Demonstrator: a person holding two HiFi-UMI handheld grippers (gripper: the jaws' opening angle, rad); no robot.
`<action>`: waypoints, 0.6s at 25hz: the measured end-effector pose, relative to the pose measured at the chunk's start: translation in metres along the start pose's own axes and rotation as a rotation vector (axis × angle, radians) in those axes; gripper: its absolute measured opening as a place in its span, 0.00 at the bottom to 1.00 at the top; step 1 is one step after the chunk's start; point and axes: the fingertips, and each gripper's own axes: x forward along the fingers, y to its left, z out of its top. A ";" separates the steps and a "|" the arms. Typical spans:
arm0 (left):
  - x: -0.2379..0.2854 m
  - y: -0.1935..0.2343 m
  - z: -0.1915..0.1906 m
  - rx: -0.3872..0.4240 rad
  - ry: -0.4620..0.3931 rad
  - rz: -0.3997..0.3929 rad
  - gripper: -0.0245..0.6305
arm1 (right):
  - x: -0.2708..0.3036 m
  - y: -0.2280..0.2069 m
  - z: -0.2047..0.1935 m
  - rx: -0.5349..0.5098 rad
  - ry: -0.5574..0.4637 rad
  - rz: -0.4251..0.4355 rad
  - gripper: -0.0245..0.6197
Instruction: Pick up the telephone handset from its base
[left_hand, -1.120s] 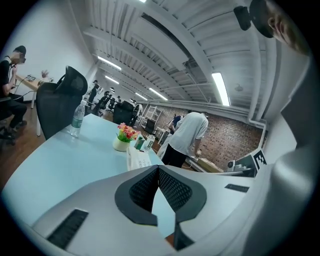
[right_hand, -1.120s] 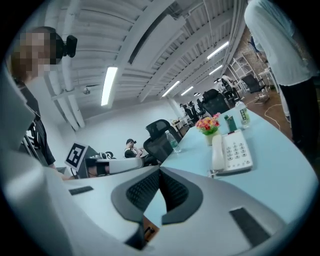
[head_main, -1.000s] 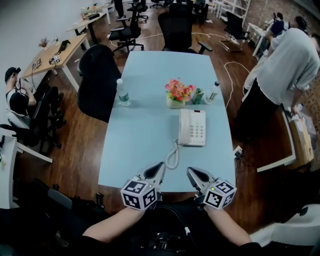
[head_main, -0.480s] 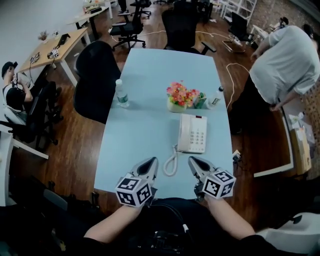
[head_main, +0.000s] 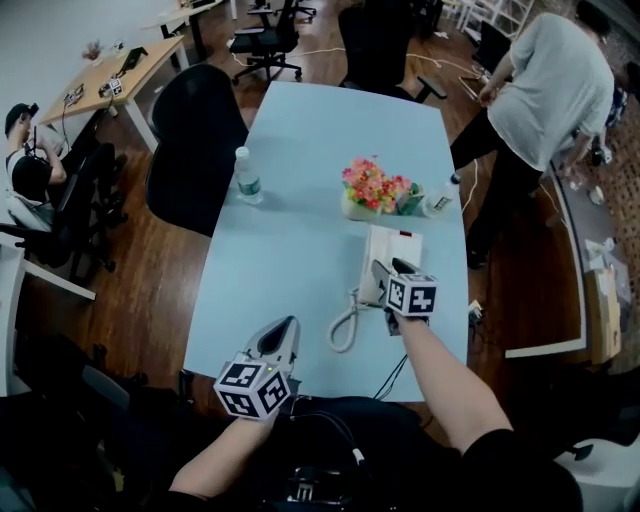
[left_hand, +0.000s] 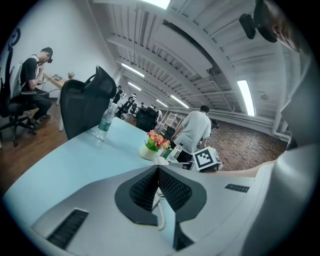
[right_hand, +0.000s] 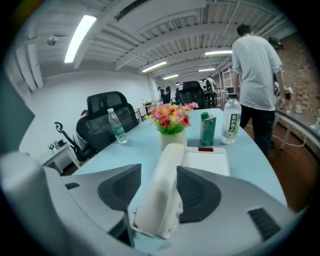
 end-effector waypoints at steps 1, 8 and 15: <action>-0.003 0.004 -0.001 -0.007 0.001 0.011 0.04 | 0.012 -0.008 0.000 0.014 0.014 -0.020 0.42; -0.012 0.024 -0.006 -0.031 0.012 0.066 0.04 | 0.052 -0.017 0.004 0.026 0.072 -0.101 0.44; -0.006 0.022 0.004 -0.027 0.004 0.054 0.04 | 0.068 -0.017 -0.008 -0.040 0.147 -0.180 0.52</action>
